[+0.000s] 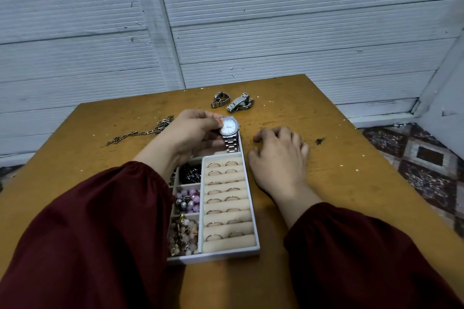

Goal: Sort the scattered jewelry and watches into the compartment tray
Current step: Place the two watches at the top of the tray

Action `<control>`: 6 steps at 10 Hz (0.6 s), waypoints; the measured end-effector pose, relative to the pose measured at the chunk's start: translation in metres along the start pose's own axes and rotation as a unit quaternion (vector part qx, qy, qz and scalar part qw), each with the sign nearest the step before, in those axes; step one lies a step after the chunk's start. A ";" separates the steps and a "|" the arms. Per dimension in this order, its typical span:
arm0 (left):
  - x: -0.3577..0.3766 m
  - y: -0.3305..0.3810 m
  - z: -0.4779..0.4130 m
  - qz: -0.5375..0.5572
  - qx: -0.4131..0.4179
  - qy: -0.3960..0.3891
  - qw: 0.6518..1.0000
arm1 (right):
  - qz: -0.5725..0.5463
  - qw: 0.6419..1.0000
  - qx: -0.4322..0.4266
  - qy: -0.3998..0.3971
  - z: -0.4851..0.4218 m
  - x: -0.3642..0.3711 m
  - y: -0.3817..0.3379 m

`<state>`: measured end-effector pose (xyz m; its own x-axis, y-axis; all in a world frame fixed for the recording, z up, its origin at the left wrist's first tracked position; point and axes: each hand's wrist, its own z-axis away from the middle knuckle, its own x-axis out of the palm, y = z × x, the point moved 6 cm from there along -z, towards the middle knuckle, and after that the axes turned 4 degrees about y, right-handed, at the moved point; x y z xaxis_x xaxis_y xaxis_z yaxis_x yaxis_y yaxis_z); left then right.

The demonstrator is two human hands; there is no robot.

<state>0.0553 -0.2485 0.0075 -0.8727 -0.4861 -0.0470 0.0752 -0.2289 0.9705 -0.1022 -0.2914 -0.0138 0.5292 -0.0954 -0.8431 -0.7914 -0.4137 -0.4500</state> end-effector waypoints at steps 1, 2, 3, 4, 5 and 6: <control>-0.003 0.006 -0.001 0.004 0.040 0.024 0.999 | 0.000 1.000 0.001 -0.003 0.000 0.000 0.000; -0.005 0.010 -0.002 -0.004 0.067 0.036 0.997 | -0.003 1.000 0.000 -0.002 0.000 0.000 0.000; -0.003 0.010 0.000 -0.011 0.064 0.031 0.997 | -0.002 1.000 -0.002 -0.003 0.000 0.000 0.000; -0.002 0.006 0.001 -0.025 0.045 0.014 0.999 | -0.002 1.000 -0.003 -0.003 0.000 0.000 0.000; -0.002 -0.001 0.002 -0.058 0.014 0.001 0.998 | -0.001 1.000 -0.002 -0.001 0.000 0.000 0.000; -0.002 -0.003 0.001 -0.062 0.005 -0.005 0.998 | 0.002 1.000 0.001 -0.003 0.000 0.000 0.000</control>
<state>0.0560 -0.2459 0.0052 -0.8794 -0.4466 -0.1651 -0.0391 -0.2777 0.9599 -0.1019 -0.2917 -0.0139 0.5236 -0.0913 -0.8470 -0.7947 -0.4108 -0.4469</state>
